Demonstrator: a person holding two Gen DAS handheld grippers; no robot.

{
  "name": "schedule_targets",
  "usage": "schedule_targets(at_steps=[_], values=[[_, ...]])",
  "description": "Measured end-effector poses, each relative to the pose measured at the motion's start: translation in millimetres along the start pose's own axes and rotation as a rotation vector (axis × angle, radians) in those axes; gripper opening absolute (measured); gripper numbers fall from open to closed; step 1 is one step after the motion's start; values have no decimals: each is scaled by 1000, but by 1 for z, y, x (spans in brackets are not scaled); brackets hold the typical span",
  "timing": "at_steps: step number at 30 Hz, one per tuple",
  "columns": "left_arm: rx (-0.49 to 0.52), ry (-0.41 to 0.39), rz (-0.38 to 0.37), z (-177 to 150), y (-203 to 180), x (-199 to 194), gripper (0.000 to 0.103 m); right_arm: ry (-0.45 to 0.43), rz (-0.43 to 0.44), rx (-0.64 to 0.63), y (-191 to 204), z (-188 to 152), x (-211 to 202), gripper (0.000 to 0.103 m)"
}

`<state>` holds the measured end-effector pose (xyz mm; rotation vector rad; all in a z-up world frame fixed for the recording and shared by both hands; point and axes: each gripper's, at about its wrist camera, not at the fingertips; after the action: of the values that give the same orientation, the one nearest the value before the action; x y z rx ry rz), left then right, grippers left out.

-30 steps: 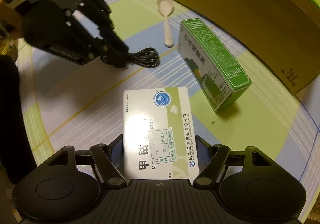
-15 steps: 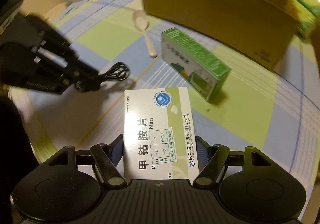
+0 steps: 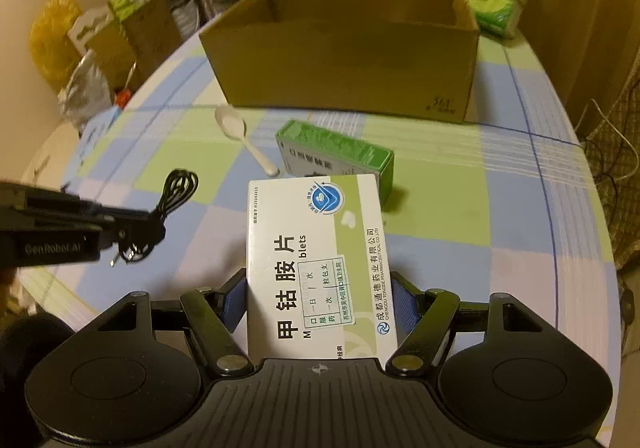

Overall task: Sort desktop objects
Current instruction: 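Carry the black cable and white medicine box into the cardboard box and release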

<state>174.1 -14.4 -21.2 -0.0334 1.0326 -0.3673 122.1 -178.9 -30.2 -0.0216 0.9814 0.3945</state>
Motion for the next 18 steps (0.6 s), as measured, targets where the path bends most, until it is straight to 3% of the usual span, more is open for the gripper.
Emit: schedule_targets(at_steps=[18], values=[[-45, -84, 25, -15, -23, -38, 12, -101, -94, 57, 5, -3, -39, 69]])
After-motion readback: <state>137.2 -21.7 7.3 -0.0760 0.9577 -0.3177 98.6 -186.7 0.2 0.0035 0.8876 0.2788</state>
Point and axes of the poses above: each gripper's, at about its wrist camera, not at the fingertips, and x roughly the way its jaws point, y to its left, z to its top, and after that the axes turned 1 degree about -x, right-handed
